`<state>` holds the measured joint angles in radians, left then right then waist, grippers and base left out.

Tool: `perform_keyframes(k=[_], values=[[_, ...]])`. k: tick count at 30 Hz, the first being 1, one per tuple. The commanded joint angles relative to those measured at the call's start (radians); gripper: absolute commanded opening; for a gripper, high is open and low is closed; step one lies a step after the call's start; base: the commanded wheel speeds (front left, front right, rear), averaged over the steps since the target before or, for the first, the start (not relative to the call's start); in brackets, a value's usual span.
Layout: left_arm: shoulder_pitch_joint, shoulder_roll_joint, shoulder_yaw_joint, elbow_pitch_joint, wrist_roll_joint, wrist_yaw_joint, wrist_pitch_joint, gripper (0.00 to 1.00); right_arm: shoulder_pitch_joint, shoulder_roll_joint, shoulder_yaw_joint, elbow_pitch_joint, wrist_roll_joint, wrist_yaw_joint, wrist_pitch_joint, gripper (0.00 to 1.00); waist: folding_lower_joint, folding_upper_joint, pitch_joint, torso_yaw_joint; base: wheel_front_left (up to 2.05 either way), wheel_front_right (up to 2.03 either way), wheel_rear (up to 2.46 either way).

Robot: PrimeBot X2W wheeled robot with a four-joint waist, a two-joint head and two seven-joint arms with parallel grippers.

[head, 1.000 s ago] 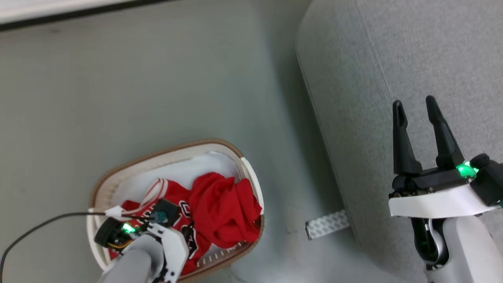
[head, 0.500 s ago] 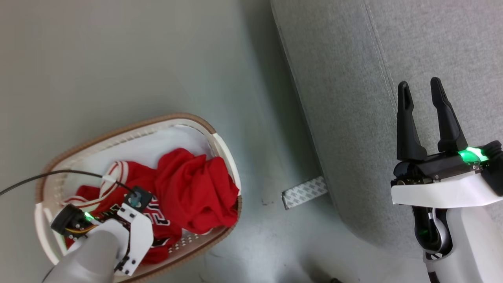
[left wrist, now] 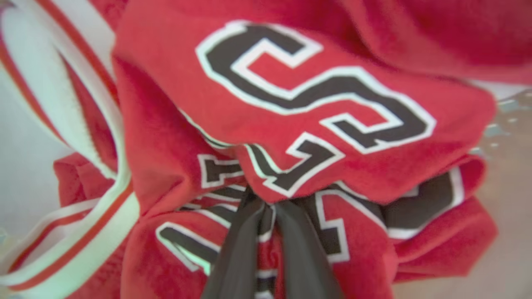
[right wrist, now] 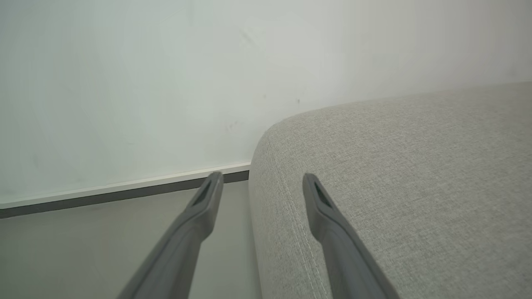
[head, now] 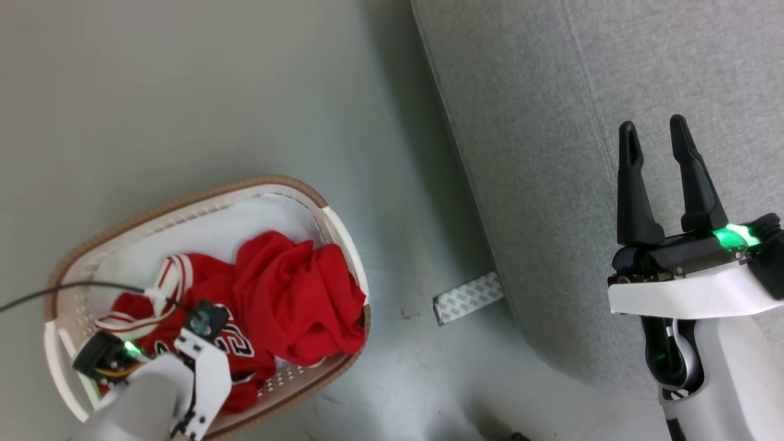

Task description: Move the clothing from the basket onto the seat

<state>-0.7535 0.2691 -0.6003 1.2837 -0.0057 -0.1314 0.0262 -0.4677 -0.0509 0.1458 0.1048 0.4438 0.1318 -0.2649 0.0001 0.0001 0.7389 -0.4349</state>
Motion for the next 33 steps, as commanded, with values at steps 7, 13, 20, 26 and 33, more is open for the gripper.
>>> perform_keyframes(k=[7, 13, 20, 26, 33], values=[[0.084, -0.003, -0.02, 0.0, -0.094, 0.002, -0.091, 0.0, 0.03, 0.0, 0.0, 0.028, -0.038, -0.002, 0.001, 1.0, -0.0001, -0.0001, -0.158, 0.045, 0.0, 0.0, 0.0], [0.132, -0.031, -0.074, -0.04, -0.183, 0.002, -0.178, 0.0, 0.065, 0.0, -0.019, 0.051, -0.072, -0.002, 0.001, 1.0, -0.0001, -0.0001, -0.302, 0.091, 0.0, 0.0, 0.0], [0.115, -0.154, -0.045, -0.049, -0.255, 0.028, -0.248, 0.0, 0.126, -0.006, -0.03, 0.078, -0.103, -0.002, 0.001, 1.0, -0.0001, -0.0001, -0.456, 0.187, 0.0, 0.0, 0.0], [0.129, -0.181, -0.012, -0.097, -0.306, 0.02, -0.286, 0.0, 0.152, -0.027, -0.03, 0.089, -0.101, -0.002, 0.001, 1.0, -0.0001, -0.0001, -0.533, 0.257, 0.0, 0.0, 0.0], [0.15, -0.166, 0.059, -0.292, -0.359, 0.01, -0.291, 0.0, 0.194, -0.033, -0.039, 0.105, -0.085, -0.002, 0.001, 1.0, -0.0001, -0.0001, -0.616, 0.331, 0.0, 0.0, 0.0]])
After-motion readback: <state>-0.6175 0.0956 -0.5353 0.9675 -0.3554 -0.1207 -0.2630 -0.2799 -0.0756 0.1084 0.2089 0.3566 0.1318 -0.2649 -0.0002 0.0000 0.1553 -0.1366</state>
